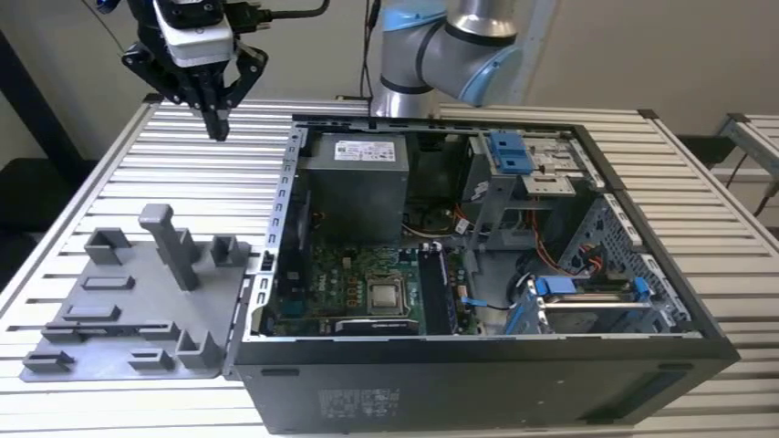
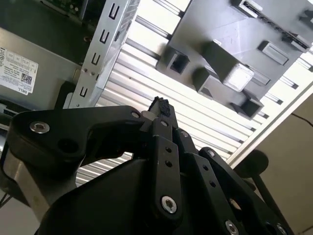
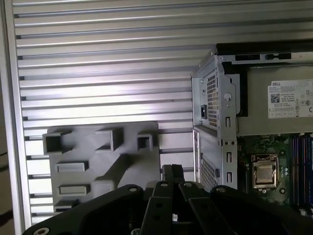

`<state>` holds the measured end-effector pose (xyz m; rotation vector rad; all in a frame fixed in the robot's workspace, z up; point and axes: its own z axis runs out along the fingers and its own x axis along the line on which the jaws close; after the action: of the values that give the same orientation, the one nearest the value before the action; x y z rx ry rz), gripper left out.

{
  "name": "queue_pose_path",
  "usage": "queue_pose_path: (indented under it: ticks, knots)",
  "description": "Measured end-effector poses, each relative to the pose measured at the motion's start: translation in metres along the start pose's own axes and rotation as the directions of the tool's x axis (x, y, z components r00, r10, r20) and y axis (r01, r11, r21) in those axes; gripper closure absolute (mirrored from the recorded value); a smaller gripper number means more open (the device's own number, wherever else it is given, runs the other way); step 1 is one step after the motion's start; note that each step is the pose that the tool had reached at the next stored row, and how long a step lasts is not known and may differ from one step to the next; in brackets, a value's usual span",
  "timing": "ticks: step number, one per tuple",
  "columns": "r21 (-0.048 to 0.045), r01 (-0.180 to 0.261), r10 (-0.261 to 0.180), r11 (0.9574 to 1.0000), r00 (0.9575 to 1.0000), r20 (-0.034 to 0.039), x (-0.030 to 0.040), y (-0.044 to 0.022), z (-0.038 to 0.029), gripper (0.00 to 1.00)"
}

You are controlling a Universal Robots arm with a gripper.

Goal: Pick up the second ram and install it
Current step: 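Reach for the second ram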

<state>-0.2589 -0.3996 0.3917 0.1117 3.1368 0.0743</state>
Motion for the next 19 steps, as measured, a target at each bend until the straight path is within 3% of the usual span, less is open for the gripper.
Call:
queue_pose_path:
  ticks: [4,11,19]
  knots:
    - [0.0000,0.000,0.000,1.0000,1.0000,0.0000,0.0089,-0.0010,0.0000,0.89]
    - [0.0000,0.000,0.000,1.0000,1.0000,-0.0012,0.0344,-0.0038,0.0006,0.89]
    - [0.0008,-0.001,0.001,1.0000,0.9999,-0.0114,0.0644,-0.0061,0.0016,0.89]
